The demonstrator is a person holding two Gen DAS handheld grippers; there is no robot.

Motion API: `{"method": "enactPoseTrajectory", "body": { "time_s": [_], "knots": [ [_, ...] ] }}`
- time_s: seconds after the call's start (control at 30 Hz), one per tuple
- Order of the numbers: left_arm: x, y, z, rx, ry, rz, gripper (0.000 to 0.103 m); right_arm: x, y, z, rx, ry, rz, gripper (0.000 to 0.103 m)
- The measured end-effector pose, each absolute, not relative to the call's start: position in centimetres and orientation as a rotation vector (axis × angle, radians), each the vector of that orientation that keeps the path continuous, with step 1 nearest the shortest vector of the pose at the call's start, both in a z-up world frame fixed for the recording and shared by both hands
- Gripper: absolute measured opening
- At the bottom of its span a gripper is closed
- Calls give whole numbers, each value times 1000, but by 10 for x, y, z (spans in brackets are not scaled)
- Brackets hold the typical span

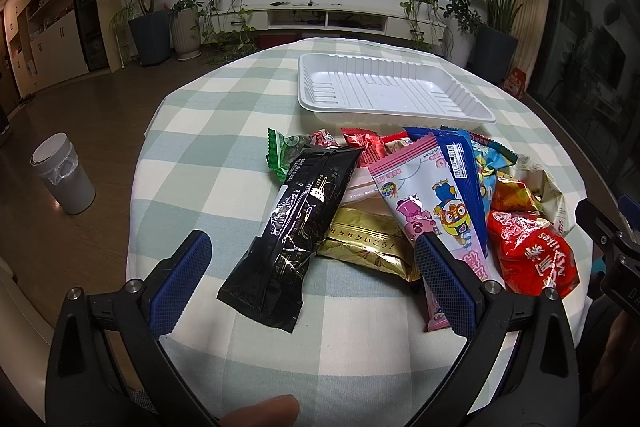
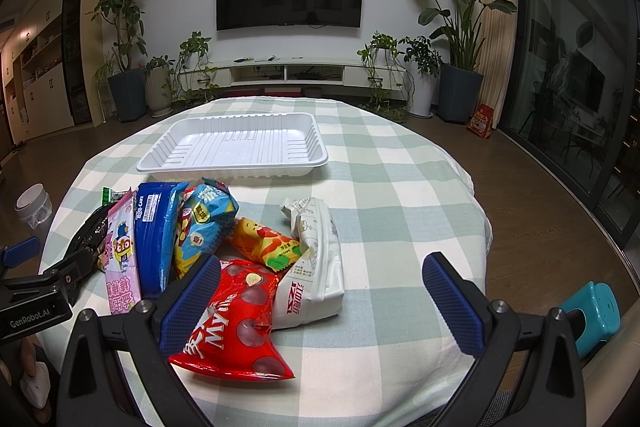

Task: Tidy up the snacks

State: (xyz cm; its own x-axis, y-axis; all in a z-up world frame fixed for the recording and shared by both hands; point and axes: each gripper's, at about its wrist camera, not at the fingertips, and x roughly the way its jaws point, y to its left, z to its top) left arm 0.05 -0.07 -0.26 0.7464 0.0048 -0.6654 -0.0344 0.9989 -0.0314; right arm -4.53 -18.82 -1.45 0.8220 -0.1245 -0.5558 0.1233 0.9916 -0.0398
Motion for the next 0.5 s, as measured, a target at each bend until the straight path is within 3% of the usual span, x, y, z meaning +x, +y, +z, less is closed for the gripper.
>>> {"method": "enactPoseTrajectory", "body": {
  "time_s": [0.5],
  "knots": [
    [-3, 6, -12, -42, 681, 6, 103, -45, -190, -14, 18, 591, -120, 103]
  ]
}}
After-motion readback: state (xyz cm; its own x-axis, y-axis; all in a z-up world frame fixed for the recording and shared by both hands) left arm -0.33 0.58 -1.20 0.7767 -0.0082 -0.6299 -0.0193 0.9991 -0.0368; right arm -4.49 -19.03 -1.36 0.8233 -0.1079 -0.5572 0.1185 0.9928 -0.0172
